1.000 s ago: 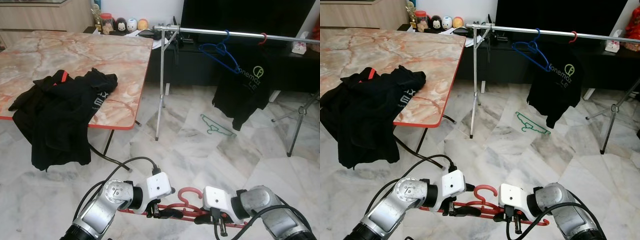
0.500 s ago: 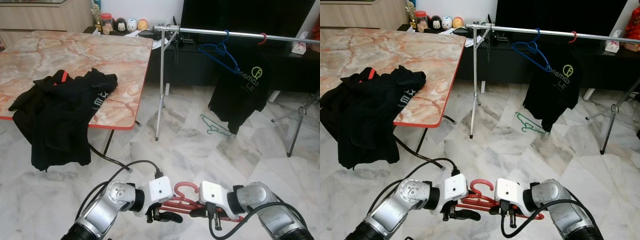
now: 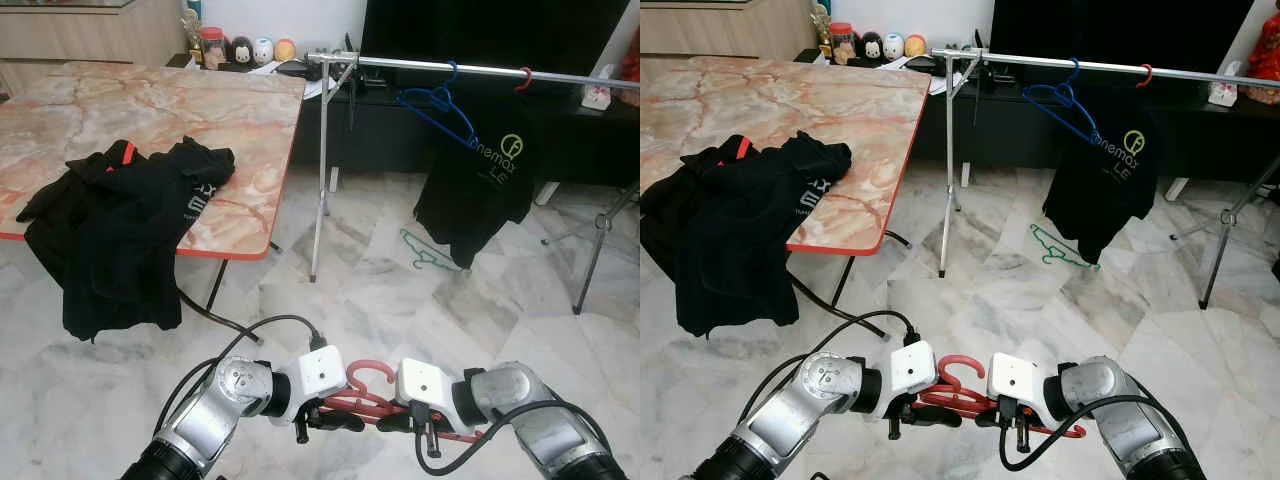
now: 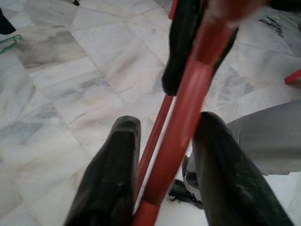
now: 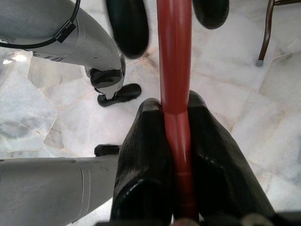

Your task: Hang hanger

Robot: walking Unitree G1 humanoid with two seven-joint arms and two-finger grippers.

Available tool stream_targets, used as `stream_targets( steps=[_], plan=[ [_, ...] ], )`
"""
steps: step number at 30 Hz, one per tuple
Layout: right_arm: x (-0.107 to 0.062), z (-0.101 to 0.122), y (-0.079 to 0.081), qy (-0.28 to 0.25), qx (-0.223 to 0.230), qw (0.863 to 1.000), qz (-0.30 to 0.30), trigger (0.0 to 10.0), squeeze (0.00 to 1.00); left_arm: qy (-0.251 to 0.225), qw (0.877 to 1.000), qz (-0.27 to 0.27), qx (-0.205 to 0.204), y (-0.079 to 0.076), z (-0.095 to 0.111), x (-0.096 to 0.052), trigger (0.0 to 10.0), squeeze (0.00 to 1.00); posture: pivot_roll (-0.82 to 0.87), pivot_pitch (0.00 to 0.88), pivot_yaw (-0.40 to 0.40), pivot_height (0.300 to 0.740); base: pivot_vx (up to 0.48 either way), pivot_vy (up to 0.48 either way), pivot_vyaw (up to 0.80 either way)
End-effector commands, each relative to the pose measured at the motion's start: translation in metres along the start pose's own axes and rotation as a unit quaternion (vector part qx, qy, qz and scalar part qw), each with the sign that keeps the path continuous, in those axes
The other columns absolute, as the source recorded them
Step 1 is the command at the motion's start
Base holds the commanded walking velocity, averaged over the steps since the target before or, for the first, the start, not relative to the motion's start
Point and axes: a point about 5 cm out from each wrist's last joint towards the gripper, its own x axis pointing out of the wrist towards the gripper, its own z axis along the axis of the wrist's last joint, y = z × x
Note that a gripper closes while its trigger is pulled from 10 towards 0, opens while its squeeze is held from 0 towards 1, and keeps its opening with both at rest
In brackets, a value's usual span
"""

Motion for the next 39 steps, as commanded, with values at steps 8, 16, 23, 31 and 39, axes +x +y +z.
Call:
stream_targets(
  steps=[8, 16, 23, 31, 39],
  plan=[
    [-0.007, 0.011, -0.007, -0.013, -0.015, 1.000, -0.015, 10.0, 0.00, 0.009, 1.000, -0.012, 0.006, -0.001, -0.001, 0.000, 0.0, 0.00, 0.01, 0.000, -0.086, 0.740, 0.000, 0.000, 0.00],
    [-0.007, 0.010, -0.007, -0.017, -0.011, 1.000, -0.017, 10.0, 0.00, 0.010, 1.000, -0.015, 0.006, -0.001, -0.002, 0.000, 0.0, 0.00, 0.01, 0.000, -0.086, 0.740, 0.000, 0.000, 0.00],
    [-0.008, 0.011, -0.004, -0.033, 0.000, 0.999, -0.004, 10.0, 1.00, 0.019, 1.000, -0.004, 0.008, 0.001, -0.005, 0.000, 0.0, 0.00, 0.01, 0.000, -0.085, 0.740, 0.000, 0.000, 0.00],
    [-0.008, 0.014, -0.002, -0.039, -0.001, 0.999, 0.010, 10.0, 1.00, 0.055, 0.993, 0.096, 0.034, 0.022, -0.013, 0.001, 0.0, 0.00, 0.01, 0.000, -0.086, 0.740, 0.000, 0.000, 0.00],
    [-0.021, 0.006, -0.002, -0.036, 0.016, 0.999, -0.012, 10.0, 1.00, 0.093, 0.981, 0.168, 0.014, 0.036, -0.033, -0.022, 0.0, 0.00, 0.01, 0.000, -0.081, 0.740, 0.000, 0.000, 0.00]
  ],
)
